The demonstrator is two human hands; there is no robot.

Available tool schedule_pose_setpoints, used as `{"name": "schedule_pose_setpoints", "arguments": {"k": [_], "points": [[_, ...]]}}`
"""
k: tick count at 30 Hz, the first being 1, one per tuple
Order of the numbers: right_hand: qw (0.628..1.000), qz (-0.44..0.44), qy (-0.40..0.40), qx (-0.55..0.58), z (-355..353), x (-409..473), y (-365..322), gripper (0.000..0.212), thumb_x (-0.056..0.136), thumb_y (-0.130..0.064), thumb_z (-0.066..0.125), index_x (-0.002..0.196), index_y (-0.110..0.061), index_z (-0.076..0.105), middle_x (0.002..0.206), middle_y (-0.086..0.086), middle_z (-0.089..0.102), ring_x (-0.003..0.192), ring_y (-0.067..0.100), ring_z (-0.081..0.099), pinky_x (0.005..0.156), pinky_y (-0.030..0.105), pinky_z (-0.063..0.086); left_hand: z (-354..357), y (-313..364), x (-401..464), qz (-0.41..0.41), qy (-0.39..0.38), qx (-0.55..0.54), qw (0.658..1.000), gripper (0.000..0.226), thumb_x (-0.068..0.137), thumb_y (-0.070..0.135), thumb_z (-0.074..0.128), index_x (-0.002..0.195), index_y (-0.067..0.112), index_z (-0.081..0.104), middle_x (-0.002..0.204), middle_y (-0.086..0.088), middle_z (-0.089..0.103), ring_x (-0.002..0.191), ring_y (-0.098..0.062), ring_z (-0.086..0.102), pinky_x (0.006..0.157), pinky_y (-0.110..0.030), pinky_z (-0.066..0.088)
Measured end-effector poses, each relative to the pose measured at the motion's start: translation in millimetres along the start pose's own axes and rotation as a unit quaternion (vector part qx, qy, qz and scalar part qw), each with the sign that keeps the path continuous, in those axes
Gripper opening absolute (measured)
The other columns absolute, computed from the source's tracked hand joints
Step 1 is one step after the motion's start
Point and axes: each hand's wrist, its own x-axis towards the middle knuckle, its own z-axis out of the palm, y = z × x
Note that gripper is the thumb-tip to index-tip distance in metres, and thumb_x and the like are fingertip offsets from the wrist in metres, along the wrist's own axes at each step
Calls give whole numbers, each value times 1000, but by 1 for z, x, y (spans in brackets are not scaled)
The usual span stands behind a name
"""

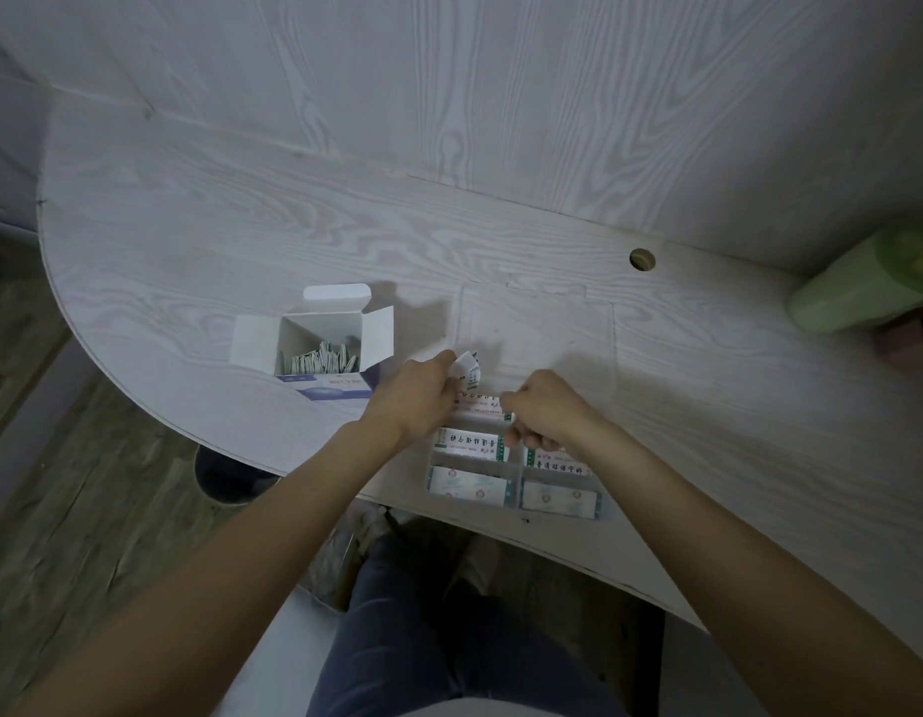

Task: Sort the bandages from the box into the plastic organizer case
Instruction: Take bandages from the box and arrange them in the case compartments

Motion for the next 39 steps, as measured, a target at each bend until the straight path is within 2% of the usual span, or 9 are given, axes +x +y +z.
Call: {"name": "schedule_pose_setpoints", "arguments": {"k": [9,11,15,19,22,25,30,36,39], "points": [[999,-7,0,33,-3,1,4,26,93,-11,47,110,8,53,62,10,66,32,9,45,38,21,31,-2,-3,-3,-5,25,-49,998,21,100,22,41,116,11,47,105,-17,66,80,-34,64,75,-44,54],[999,-45,23,19,-8,-1,5,27,95,-14,48,114,3,57,68,7,68,37,8,50,43,20,37,-4,4,-6,-8,45,-168,985,19,99,21,46,114,10,50,105,-10,68,72,-27,66,65,-33,55],[979,-171,79,73,-19,-5,4,24,92,-26,60,114,-16,65,88,-2,67,68,7,62,54,17,43,-14,19,-19,-37,-3,-448,893,24,91,11,61,114,10,55,94,-3,72,55,-17,66,47,-23,52],[961,-228,86,131,-14,-8,-1,5,84,-17,71,84,-13,69,71,-4,68,59,2,63,52,12,43,-18,29,-26,2,-34,-460,887,19,88,11,64,106,16,59,78,4,73,55,-12,67,49,-20,52],[951,-237,120,161,-14,-3,1,10,79,-8,74,71,-12,70,63,-1,68,57,8,64,59,21,49,-20,32,-29,-9,-50,-506,861,19,95,23,55,109,11,62,85,0,74,66,-15,70,55,-22,55],[951,-234,121,161,-16,-2,2,6,83,-10,70,84,-7,75,74,7,73,63,16,67,66,27,53,-22,28,-29,-44,-15,-522,851,22,97,21,50,104,7,65,86,-5,71,75,-13,69,63,-23,57],[941,-233,116,216,-18,-6,4,14,93,-12,57,91,-19,69,66,4,72,53,17,66,49,20,46,-27,17,-31,-55,59,-526,847,15,95,13,53,88,16,66,75,2,71,61,-8,68,61,-23,58],[902,-183,66,387,-26,-4,12,24,95,-17,55,92,2,68,77,12,71,72,19,70,71,26,56,-26,4,-32,-22,145,-439,886,14,99,16,47,101,11,60,84,0,71,63,-15,70,64,-26,57],[937,-185,76,287,-22,1,17,19,95,-11,54,96,2,67,79,12,70,66,14,69,67,23,56,-24,4,-32,-22,144,-430,891,16,99,16,47,102,9,60,85,-1,71,63,-17,71,63,-25,57]]}}
